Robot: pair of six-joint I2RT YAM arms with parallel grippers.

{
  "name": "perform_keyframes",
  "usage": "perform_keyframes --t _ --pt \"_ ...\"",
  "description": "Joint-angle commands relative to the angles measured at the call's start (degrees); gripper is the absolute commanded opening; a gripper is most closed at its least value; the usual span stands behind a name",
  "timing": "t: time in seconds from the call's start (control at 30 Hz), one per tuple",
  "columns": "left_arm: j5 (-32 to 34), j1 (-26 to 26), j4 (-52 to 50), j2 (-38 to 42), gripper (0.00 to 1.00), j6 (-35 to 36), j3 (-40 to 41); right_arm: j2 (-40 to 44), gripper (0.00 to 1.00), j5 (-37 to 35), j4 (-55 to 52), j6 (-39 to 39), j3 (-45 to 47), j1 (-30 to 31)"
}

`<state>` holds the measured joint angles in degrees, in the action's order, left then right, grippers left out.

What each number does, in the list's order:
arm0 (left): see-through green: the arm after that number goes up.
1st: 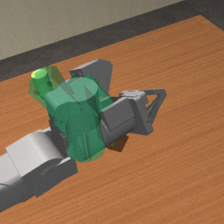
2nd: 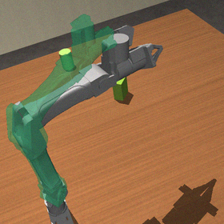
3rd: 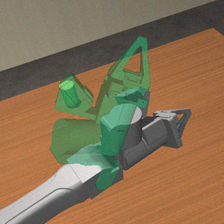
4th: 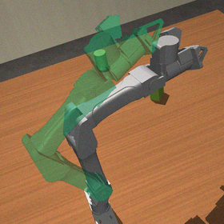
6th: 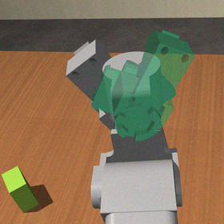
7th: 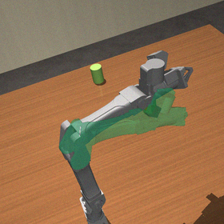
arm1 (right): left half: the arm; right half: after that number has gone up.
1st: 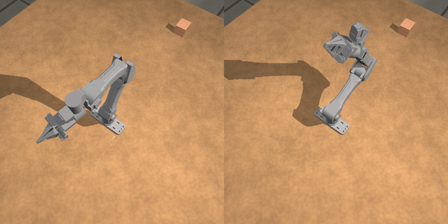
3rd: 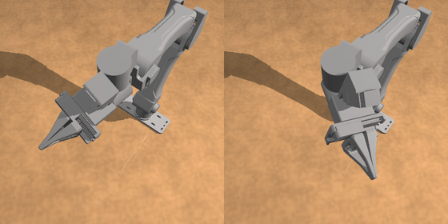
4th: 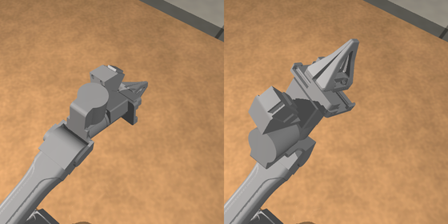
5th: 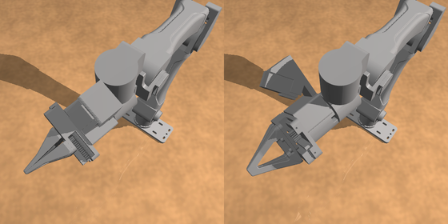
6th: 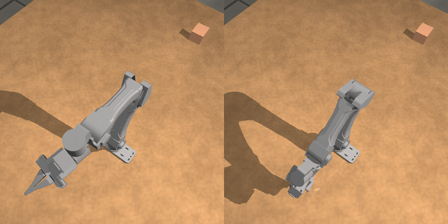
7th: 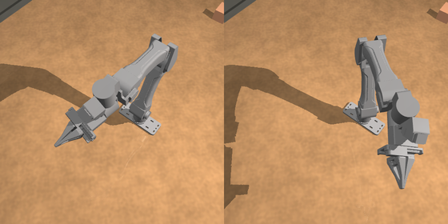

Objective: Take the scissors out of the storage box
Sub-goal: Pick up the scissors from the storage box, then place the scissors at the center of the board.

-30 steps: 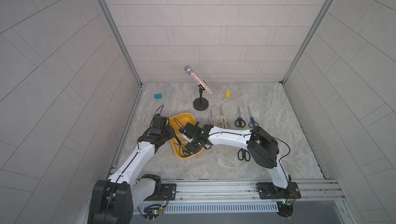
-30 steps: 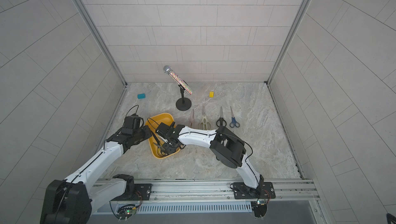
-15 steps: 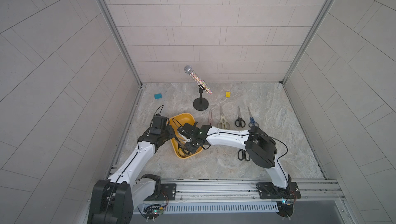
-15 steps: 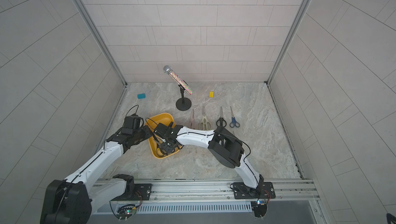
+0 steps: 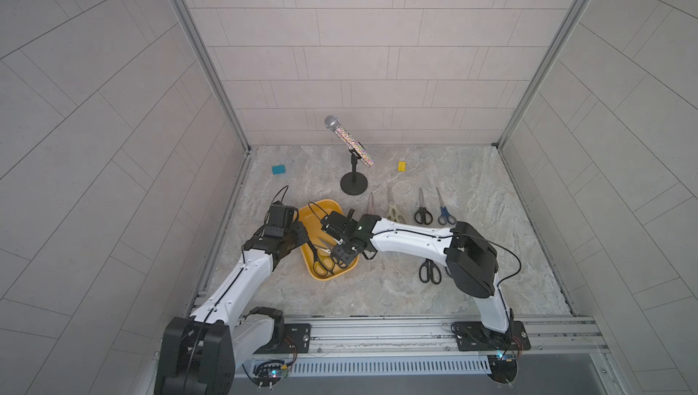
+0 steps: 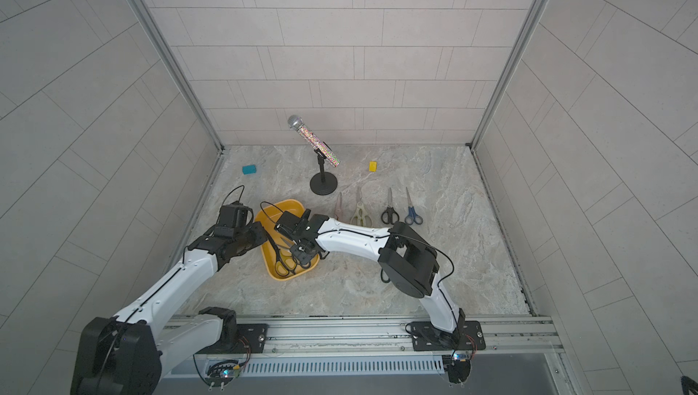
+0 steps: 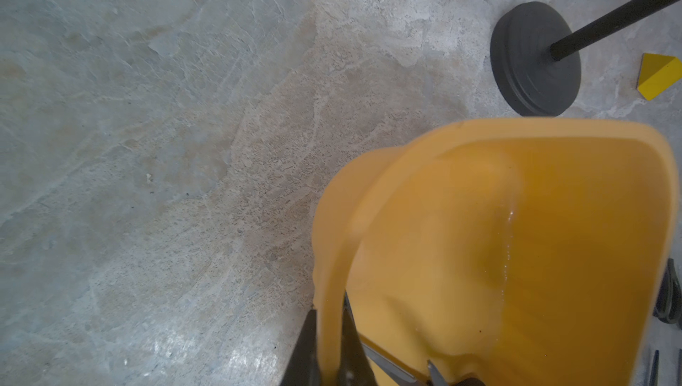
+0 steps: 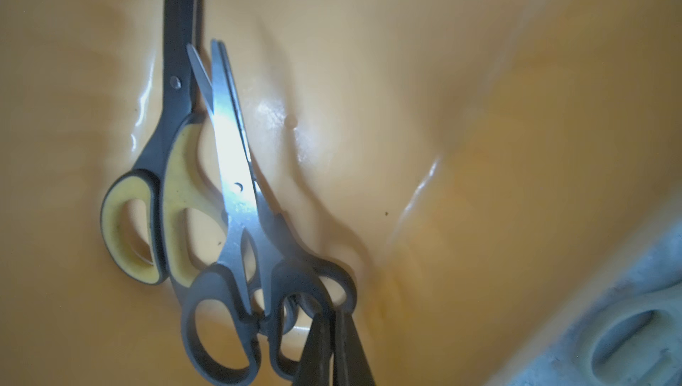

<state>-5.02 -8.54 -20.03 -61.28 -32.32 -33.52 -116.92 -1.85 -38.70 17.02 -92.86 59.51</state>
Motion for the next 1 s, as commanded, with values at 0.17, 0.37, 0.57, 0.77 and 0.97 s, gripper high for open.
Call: perform_keyframes --t 0.17,0.37,0.57,0.77,0.97 --pt "1.1 -0.1 0.0 0.9 0.0 0.1 -1.6 5.5 0.0 0.3 -2.5 5.6 1.7 -2.2" --pt "1.6 0.1 1.0 0.9 0.0 -0.7 -0.9 11.5 0.0 2.6 -3.8 10.3 3.8 -5.5" --pt "1.4 0.1 1.0 1.0 0.0 -0.9 -0.8 18.1 0.0 6.1 -7.2 17.6 11.4 -10.5" --pt "1.3 0.2 0.8 2.0 0.0 -0.6 -0.8 26.5 0.0 6.6 -9.2 25.3 25.8 -15.5" --pt "0.5 0.1 1.8 3.1 0.0 0.7 -1.0 28.6 0.0 8.4 -9.6 30.3 34.6 -16.3"
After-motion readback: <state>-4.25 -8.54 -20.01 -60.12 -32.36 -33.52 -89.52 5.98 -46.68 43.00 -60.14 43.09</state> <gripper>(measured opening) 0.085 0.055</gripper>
